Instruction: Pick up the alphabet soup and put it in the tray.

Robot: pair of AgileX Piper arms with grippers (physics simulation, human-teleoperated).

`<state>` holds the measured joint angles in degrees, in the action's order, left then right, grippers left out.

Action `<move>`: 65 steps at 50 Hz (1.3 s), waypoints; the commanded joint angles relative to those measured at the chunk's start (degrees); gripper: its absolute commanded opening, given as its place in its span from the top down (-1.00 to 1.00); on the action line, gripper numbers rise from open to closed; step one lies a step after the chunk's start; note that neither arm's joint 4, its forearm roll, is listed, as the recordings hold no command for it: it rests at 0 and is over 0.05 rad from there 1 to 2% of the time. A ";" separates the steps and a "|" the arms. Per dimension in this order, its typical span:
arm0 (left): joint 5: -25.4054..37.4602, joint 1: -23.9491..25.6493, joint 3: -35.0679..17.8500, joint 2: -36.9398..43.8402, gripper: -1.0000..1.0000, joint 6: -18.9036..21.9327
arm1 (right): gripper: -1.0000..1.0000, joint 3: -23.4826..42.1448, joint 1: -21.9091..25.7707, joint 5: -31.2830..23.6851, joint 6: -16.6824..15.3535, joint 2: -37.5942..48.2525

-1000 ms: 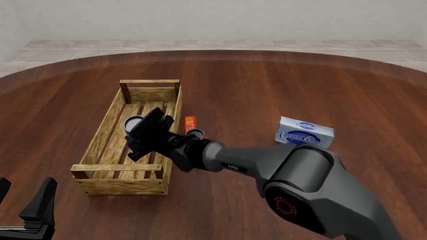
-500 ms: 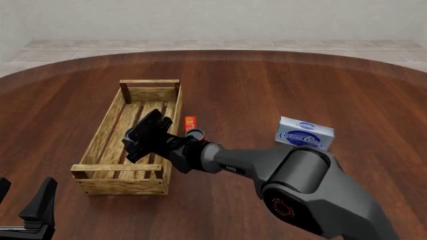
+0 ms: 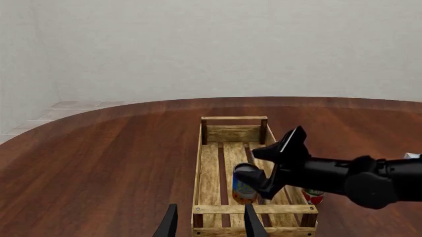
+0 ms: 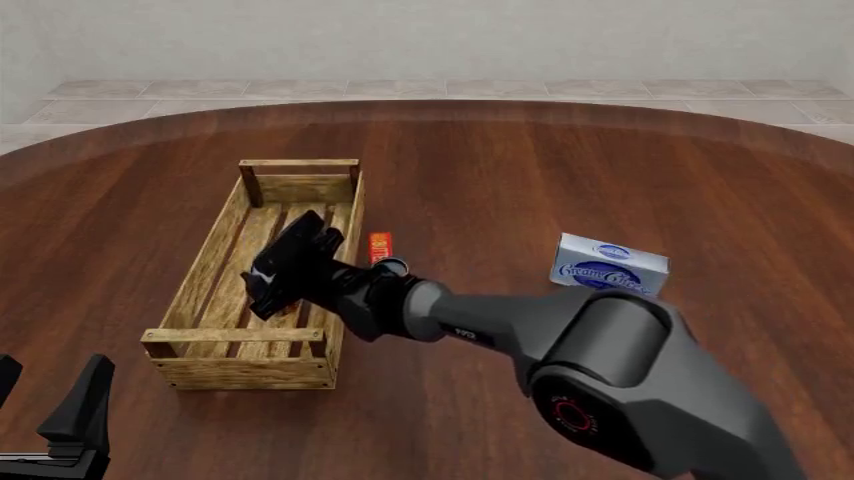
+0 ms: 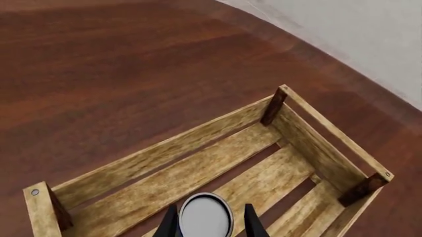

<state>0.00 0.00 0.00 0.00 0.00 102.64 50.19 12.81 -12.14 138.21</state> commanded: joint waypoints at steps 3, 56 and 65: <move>0.00 0.00 0.00 0.00 -1.00 0.00 | -1.00 -1.01 0.22 -0.20 0.00 -1.75; 0.00 0.00 0.00 0.00 -1.00 0.00 | -1.00 -8.08 2.03 0.68 0.03 -10.40; 0.00 0.00 0.00 0.00 -1.00 0.00 | -1.00 -9.90 2.41 1.10 -0.14 -12.56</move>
<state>0.00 0.00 0.00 0.00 0.00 94.37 52.16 13.58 -12.28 127.63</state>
